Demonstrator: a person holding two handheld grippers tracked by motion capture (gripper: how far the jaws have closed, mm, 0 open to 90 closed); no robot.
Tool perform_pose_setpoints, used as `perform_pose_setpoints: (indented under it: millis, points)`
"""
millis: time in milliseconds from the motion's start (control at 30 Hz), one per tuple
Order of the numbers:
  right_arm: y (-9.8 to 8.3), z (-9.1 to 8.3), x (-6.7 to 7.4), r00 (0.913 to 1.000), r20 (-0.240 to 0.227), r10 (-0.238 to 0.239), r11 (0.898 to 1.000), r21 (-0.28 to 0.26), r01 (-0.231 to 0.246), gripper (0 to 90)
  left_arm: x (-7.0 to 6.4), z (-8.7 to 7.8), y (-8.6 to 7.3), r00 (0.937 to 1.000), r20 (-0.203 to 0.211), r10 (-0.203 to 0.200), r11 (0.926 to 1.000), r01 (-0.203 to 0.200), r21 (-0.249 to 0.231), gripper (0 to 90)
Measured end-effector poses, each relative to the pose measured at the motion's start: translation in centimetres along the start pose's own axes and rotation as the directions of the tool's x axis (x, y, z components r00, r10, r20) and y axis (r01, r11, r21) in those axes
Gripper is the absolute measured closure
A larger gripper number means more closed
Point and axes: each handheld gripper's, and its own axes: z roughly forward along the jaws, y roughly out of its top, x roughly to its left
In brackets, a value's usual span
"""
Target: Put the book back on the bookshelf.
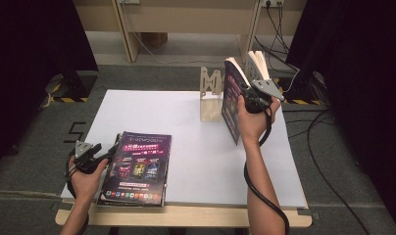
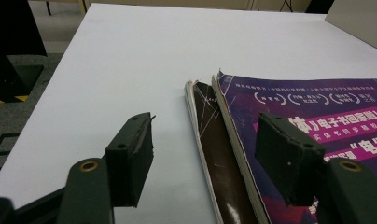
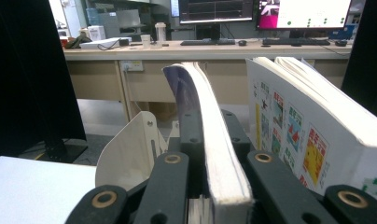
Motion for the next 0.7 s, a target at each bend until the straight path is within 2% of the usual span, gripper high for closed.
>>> perform_pose_setpoints:
  millis: [500, 700]
  points:
    - [1.0, 1.2, -0.1, 0.9998, 0.021, 0.005, 1.0, -0.024, -0.004, 83.4, 0.0, 0.0, 0.0, 1.0, 0.001, -0.005, 1.0, 0.005, -0.001, 36.5]
    - [1.2, 2.0, 0.0, 0.9994, 0.035, -0.01, 1.0, -0.02, 0.011, 83.4, 0.1, 0.0, 0.0, 1.0, 0.001, -0.008, 1.0, 0.008, -0.002, 36.4]
